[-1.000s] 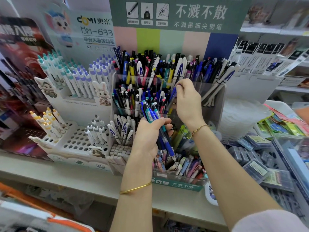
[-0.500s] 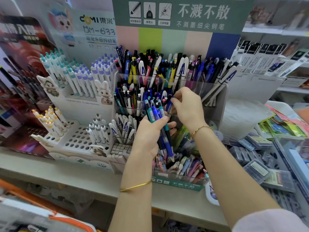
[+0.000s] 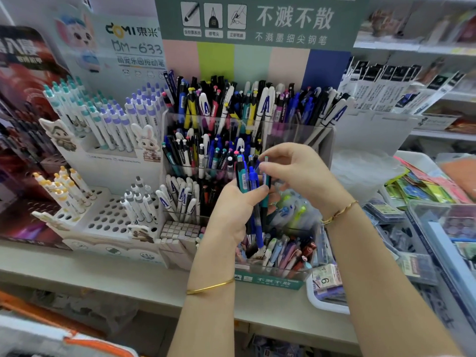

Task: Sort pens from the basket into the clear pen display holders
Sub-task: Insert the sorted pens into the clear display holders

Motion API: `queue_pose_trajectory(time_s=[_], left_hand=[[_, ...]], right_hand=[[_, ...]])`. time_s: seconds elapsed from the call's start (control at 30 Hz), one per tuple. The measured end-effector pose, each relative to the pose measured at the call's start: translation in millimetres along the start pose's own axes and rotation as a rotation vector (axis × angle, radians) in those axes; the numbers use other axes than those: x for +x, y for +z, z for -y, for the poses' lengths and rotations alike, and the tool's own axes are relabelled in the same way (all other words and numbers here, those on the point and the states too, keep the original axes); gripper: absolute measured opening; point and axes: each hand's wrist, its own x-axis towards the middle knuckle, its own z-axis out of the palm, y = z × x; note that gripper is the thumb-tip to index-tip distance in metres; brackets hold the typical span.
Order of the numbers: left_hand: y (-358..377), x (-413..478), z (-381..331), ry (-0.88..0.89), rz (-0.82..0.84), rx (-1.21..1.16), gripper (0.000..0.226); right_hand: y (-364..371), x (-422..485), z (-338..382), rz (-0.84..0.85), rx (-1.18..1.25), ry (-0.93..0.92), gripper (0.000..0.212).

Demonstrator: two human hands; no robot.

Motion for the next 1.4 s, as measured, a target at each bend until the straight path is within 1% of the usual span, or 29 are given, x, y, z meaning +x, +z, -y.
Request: queue_pose_trajectory(time_s=[0.03, 0.07, 0.17, 0.23, 0.3, 0.37, 0.5, 0.6, 0.67, 0.77, 0.8, 0.9, 1.0, 1.07, 1.13, 1.17, 1.23, 1.27, 1.3, 1.33, 1.4], left_hand=[[0, 1, 2, 0.004, -0.019, 0.021, 0.015], [-2, 2, 3, 0.006, -0.053, 0.028, 0.014], [-8, 5, 2, -0.003, -0.187, -0.038, 0.014], [-13, 6, 1, 0.008, -0.247, -0.059, 0.015], [-16, 6, 1, 0.009, -0.255, -0.069, 0.018], [-17, 5, 0, 0.008, -0.235, -0.066, 0.021], [-14, 4, -1, 0.016, -0.189, -0.096, 0.021], [-13, 4, -2, 0.014, -0.182, -0.129, 0.016], [-14, 4, -2, 0.016, -0.175, -0.147, 0.018], [-16, 4, -2, 0.021, -0.161, -0.166, 0.022], [-16, 4, -3, 0.020, -0.155, -0.172, 0.023], [-15, 4, -3, 0.013, -0.125, -0.174, 0.025], [-14, 4, -4, -0.006, -0.074, -0.161, 0.019], [-12, 4, -4, -0.018, -0.044, -0.142, 0.018], [-10, 5, -4, -0.027, -0.030, -0.123, 0.015], [-9, 5, -4, -0.028, -0.024, -0.107, 0.014], [-3, 6, -4, -0.015, -0.017, -0.076, 0.013], [0, 7, -4, -0.003, -0.009, -0.064, 0.013], [3, 7, -5, 0.009, -0.001, -0.046, 0.014], [6, 8, -5, 0.016, 0.002, -0.020, 0.014], [10, 11, -5, 0.014, -0.014, 0.029, 0.018]], right_hand=[[-1, 1, -2, -0.046, -0.010, -0.022, 0.007], [-2, 2, -2, -0.130, 0.018, -0.036, 0.007], [-7, 6, 4, -0.457, 0.175, -0.077, 0.007], [-7, 10, 6, -0.620, 0.182, -0.142, 0.009], [-4, 13, 5, -0.716, 0.136, -0.209, 0.010], [1, 17, 0, -0.759, 0.072, -0.252, 0.010], [14, 23, -4, -0.740, 0.045, -0.288, 0.008], [22, 26, -5, -0.674, 0.112, -0.243, 0.007], [28, 28, -8, -0.652, 0.105, -0.232, 0.007], [37, 31, -14, -0.602, -0.054, -0.246, 0.019], [39, 31, -15, -0.587, -0.125, -0.257, 0.020], [44, 31, -23, -0.544, -0.343, -0.296, 0.011], [40, 32, -26, -0.489, -0.426, -0.205, 0.022], [31, 29, -23, -0.491, -0.378, -0.167, 0.028], [20, 20, -16, -0.492, -0.226, -0.145, 0.030], [15, 15, -13, -0.464, -0.124, -0.123, 0.027], [6, 6, -7, -0.318, 0.048, -0.059, 0.015], [3, 3, -5, -0.225, 0.055, -0.030, 0.014], [1, 0, -5, -0.153, 0.028, -0.019, 0.017], [0, 0, -6, -0.119, 0.011, -0.015, 0.020], [-4, 2, -6, -0.161, 0.056, -0.021, 0.017]])
